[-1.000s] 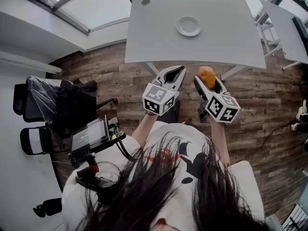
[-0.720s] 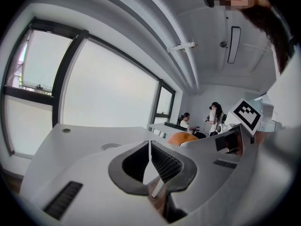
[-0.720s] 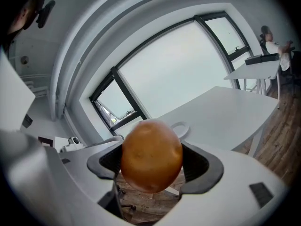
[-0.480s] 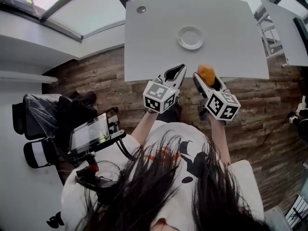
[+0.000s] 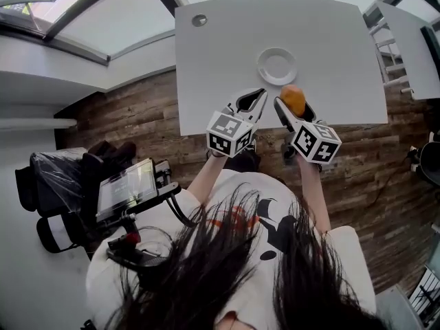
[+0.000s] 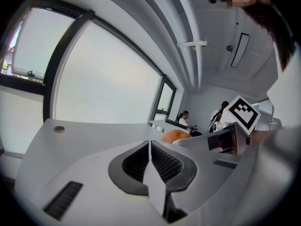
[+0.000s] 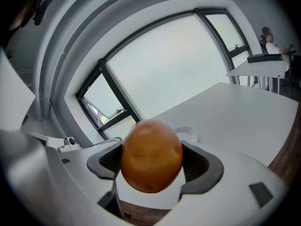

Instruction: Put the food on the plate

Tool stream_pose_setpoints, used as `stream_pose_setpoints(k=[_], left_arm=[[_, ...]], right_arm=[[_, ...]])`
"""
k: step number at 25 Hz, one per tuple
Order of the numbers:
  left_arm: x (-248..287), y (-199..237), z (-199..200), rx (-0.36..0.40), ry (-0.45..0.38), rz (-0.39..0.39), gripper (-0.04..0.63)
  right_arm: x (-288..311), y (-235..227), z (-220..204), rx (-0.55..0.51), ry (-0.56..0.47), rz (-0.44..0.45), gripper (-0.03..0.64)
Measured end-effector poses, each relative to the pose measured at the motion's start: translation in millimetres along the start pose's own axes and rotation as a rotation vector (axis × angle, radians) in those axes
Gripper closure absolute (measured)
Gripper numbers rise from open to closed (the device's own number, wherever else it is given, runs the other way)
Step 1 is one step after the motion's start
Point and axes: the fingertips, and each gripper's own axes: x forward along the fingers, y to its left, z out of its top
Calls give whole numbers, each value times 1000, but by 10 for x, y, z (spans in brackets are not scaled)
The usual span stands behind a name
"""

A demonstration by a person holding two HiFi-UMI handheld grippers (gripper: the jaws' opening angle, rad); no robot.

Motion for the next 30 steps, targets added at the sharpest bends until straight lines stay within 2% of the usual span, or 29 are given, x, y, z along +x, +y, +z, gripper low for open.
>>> stream_pose_setpoints(k=[8, 17, 26, 30], left_arm=[[183, 300, 55, -30, 6, -13, 589], [195, 565, 83, -51, 16, -23, 589], [161, 722, 66, -61, 15, -13, 589], [166, 742, 63, -63, 14, -13, 589]], right_arm=[[578, -293, 185, -75, 35, -54, 242], [1355, -628, 28, -202, 170, -103, 242], [1666, -892, -166, -249, 241, -144, 242], [1712, -923, -256, -316, 281, -150, 242]])
